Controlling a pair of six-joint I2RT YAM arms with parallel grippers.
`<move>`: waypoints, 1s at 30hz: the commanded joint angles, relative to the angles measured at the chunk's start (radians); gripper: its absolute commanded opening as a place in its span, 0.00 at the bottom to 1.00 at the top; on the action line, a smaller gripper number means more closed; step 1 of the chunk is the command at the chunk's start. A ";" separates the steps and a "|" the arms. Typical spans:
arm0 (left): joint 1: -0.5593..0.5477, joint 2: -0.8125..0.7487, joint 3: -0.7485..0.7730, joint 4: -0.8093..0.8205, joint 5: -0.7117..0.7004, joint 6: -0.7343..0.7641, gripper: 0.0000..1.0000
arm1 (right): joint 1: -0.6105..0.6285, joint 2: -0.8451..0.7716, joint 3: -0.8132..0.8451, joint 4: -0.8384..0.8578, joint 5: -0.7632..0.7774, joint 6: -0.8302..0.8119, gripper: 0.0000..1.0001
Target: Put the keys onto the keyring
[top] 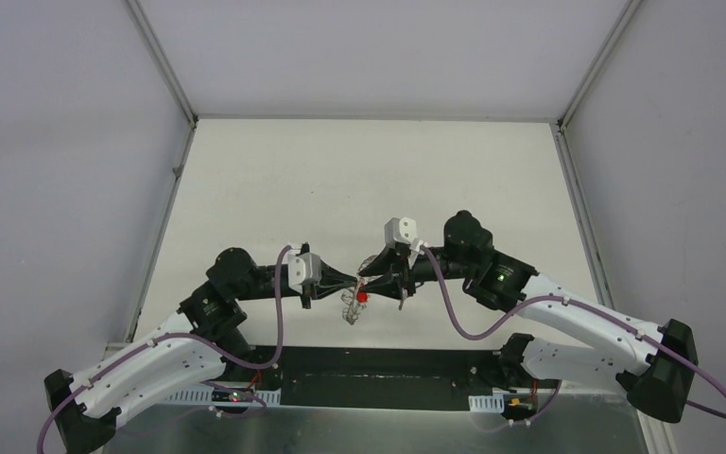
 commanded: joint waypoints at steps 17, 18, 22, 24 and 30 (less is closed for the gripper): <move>-0.010 -0.041 0.037 0.008 -0.040 0.000 0.10 | 0.005 -0.013 0.102 -0.222 0.074 -0.069 0.00; -0.010 -0.041 0.038 0.003 -0.039 0.002 0.14 | 0.005 -0.008 0.106 -0.225 0.075 -0.068 0.00; -0.011 -0.034 0.053 -0.071 -0.042 0.061 0.29 | 0.005 0.020 0.144 -0.276 0.052 -0.098 0.00; -0.010 -0.019 0.077 -0.125 -0.029 0.092 0.32 | 0.005 0.044 0.182 -0.336 0.038 -0.128 0.00; -0.010 0.085 0.144 -0.182 0.054 0.125 0.37 | 0.005 0.147 0.323 -0.565 0.014 -0.187 0.00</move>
